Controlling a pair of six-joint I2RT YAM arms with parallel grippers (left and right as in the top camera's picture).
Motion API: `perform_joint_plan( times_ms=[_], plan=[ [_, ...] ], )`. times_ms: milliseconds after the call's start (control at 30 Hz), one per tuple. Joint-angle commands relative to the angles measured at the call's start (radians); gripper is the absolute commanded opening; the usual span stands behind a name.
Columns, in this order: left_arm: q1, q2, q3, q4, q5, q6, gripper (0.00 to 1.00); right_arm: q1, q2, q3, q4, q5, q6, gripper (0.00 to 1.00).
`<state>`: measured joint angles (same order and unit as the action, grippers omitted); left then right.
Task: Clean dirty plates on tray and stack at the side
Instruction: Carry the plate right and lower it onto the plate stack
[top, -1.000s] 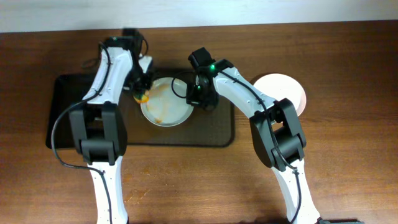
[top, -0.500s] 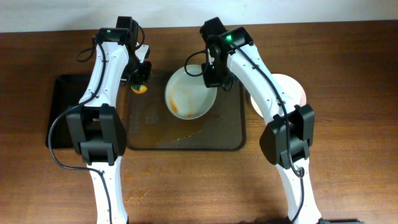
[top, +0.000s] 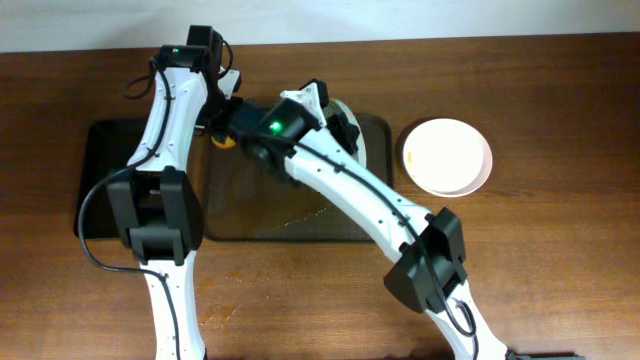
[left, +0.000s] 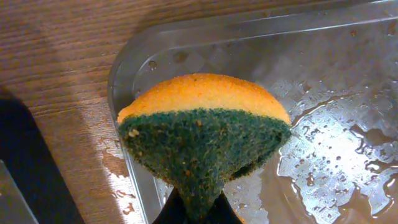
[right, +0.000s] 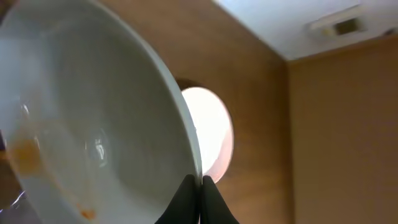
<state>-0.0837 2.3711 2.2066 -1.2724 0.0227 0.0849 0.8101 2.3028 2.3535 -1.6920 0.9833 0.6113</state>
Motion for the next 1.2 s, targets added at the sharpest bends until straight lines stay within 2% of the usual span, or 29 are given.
perform_joint_plan(
  times_ms=[0, 133, 267, 333, 367, 433, 633, 767, 900, 1167],
  plan=[
    [0.003, 0.066, 0.003, -0.022, 0.024, -0.011, 0.03, 0.009, -0.038, 0.023, -0.007, 0.113, 0.082, 0.04],
    [0.003, 0.084, 0.003, -0.038, 0.071, -0.010, 0.03, 0.000, -0.038, 0.023, -0.006, 0.074, 0.158, 0.04],
    [0.005, 0.084, 0.003, -0.032, 0.067, -0.010, 0.02, -0.108, -0.061, 0.023, 0.002, -0.112, 0.154, 0.04],
    [0.005, 0.084, 0.003, -0.021, 0.067, -0.010, 0.02, -0.177, -0.093, 0.023, 0.050, -0.249, 0.068, 0.04],
    [0.005, 0.084, 0.003, -0.019, 0.067, -0.010, 0.02, -0.230, -0.115, 0.023, 0.111, -0.381, -0.049, 0.04],
    [0.005, 0.084, 0.003, -0.019, 0.067, -0.010, 0.02, -0.326, -0.134, 0.023, 0.168, -0.565, -0.159, 0.04],
    [0.011, 0.084, 0.003, -0.010, 0.067, -0.010, 0.02, -0.637, -0.137, 0.021, 0.166, -0.856, -0.284, 0.04],
    [0.011, 0.084, 0.003, -0.003, 0.067, -0.010, 0.02, -0.819, -0.136, 0.018, 0.122, -0.863, -0.303, 0.04],
    [0.011, 0.084, 0.003, 0.000, 0.067, -0.010, 0.02, -0.926, -0.136, -0.007, 0.110, -0.863, -0.312, 0.04],
    [0.011, 0.085, 0.003, 0.000, 0.067, -0.010, 0.02, -0.948, -0.136, -0.335, 0.265, -0.886, -0.312, 0.04]
  ],
)
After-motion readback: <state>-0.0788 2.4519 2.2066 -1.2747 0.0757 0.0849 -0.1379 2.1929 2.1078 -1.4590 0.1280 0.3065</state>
